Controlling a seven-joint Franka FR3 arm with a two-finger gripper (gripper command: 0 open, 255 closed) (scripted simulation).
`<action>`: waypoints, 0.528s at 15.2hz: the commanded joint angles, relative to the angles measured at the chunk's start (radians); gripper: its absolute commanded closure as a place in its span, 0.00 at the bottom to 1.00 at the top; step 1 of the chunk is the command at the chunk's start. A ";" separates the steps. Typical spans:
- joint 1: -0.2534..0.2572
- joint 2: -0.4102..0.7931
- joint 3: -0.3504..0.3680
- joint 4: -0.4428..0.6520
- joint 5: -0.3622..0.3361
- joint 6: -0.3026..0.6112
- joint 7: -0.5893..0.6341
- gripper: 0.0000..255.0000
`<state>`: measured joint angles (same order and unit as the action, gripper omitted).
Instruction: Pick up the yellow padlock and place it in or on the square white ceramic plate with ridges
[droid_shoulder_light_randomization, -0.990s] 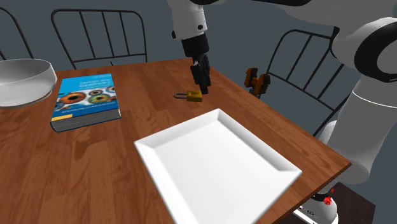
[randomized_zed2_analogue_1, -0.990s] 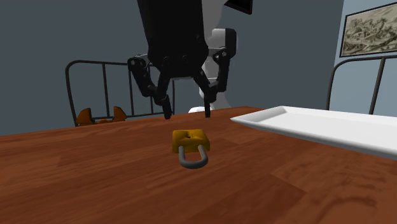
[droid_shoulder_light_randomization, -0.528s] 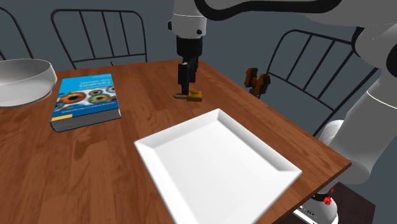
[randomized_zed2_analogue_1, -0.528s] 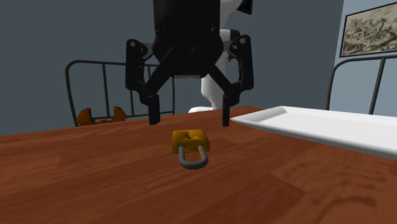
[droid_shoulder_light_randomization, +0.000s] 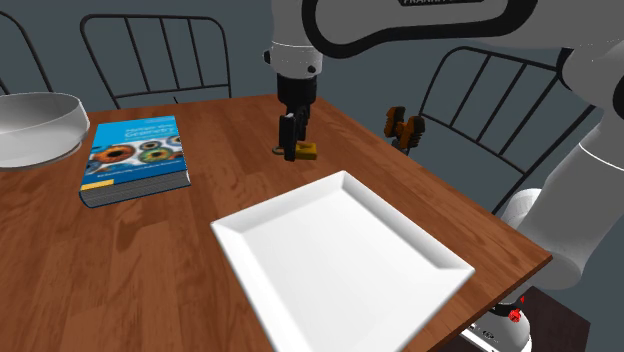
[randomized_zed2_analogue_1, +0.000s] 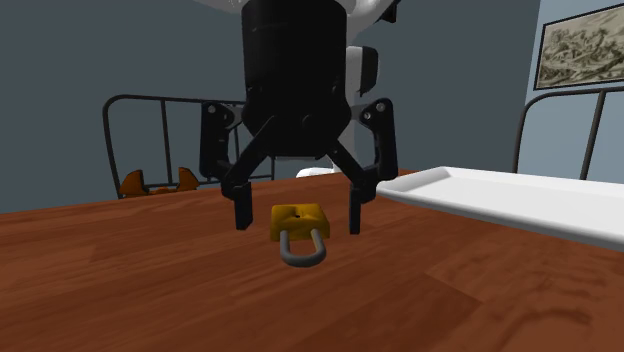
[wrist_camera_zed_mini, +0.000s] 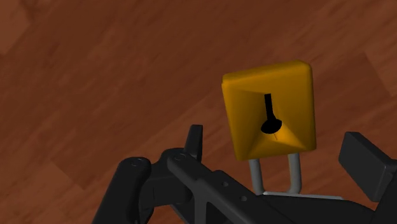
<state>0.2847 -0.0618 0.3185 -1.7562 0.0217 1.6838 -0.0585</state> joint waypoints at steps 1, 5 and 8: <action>0.000 0.000 0.000 -0.002 0.000 0.002 0.000 0.00; 0.000 0.000 0.000 -0.002 0.000 0.001 0.000 0.00; 0.000 -0.001 0.000 -0.003 0.000 0.002 0.000 1.00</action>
<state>0.2841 -0.0666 0.3175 -1.7553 0.0213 1.6867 -0.0582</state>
